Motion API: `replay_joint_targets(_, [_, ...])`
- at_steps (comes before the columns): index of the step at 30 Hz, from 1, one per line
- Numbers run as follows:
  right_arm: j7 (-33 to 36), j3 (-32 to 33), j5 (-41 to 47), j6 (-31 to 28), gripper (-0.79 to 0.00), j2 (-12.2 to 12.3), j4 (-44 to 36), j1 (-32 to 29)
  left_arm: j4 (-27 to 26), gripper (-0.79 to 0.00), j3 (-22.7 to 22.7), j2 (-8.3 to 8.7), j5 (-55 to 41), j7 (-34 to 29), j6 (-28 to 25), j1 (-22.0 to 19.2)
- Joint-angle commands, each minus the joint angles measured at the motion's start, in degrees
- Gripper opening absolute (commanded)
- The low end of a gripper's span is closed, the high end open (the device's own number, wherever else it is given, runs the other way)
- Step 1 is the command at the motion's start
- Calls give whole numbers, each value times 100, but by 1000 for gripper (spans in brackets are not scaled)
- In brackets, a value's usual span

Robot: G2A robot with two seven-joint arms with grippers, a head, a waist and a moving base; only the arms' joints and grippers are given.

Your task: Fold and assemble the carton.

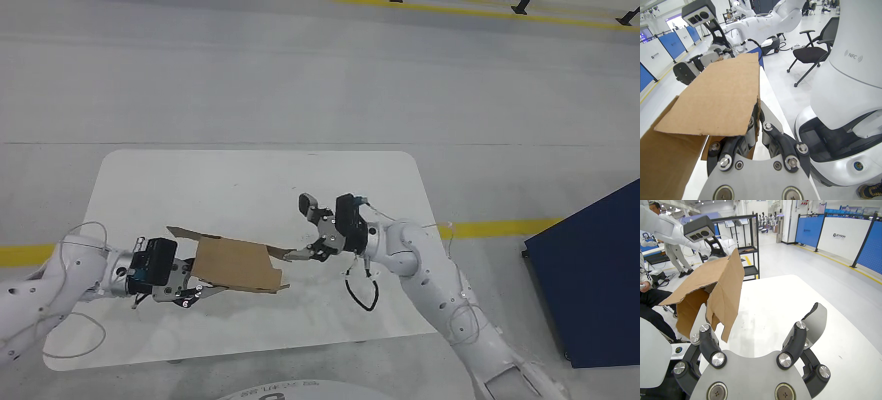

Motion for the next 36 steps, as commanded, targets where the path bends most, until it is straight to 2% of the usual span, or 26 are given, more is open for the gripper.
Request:
replay_joint_targets(1, [-169,239,111,-42,0,53,-15,-124,-20,-785,16,66,-35,58,58,4])
replay_joint_targets(7, [-286,418,364,-42,0,158,188,-140,-149,-785,136,206,-109,162,162,-38])
replay_joint_targets(12, [308,-127,428,55,0,80,355,279,-245,-785,305,261,-108,171,170,-140])
replay_joint_targets(14, [549,-430,402,203,0,22,353,459,-254,-785,385,265,-123,168,168,-187])
replay_joint_targets(21, [862,-1049,650,-42,0,-75,495,851,-190,-785,620,265,-170,210,210,-375])
replay_joint_targets(36, [997,-1682,1119,-42,0,166,518,1199,-81,-785,1133,189,-266,268,267,-777])
